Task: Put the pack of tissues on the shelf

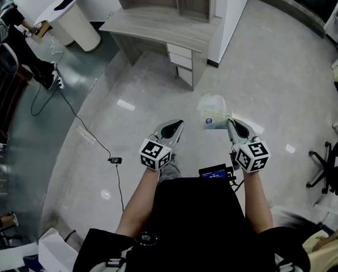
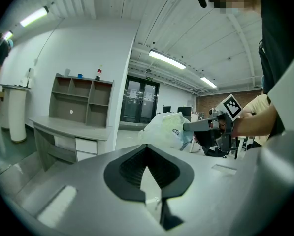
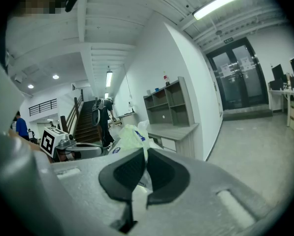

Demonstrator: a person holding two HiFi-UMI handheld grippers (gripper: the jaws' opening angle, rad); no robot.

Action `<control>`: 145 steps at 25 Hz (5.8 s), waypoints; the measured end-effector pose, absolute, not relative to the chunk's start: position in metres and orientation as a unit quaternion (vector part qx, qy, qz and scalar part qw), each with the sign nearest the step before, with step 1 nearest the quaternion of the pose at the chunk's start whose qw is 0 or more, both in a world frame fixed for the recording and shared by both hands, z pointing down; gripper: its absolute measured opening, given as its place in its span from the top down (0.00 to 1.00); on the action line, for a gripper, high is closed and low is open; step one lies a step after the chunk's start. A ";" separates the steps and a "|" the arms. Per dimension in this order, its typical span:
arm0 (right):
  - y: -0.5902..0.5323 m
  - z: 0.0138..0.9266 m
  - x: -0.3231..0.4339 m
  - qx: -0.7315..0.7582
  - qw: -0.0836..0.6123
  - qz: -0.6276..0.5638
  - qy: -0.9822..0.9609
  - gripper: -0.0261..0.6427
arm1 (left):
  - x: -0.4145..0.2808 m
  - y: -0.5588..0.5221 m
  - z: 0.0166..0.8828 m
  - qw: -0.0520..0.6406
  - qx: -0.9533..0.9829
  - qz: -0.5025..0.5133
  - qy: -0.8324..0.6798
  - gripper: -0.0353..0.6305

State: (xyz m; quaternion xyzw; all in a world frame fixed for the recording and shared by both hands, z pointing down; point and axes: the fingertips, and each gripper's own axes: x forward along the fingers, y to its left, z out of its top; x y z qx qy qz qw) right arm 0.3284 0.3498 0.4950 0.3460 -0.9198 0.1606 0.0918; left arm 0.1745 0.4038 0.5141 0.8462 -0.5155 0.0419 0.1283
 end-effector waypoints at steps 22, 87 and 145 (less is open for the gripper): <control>0.292 0.495 0.264 0.392 0.094 0.169 -0.899 0.95 | 0.113 0.325 0.520 0.139 0.874 0.044 -0.463 0.94; 0.025 0.511 0.112 0.424 0.076 0.189 -0.882 0.95 | -0.028 0.071 0.531 0.154 0.886 0.081 -0.429 0.94; -0.252 0.516 0.025 0.506 0.083 0.210 -0.833 0.95 | -0.106 -0.251 0.531 0.161 0.930 0.073 -0.323 0.94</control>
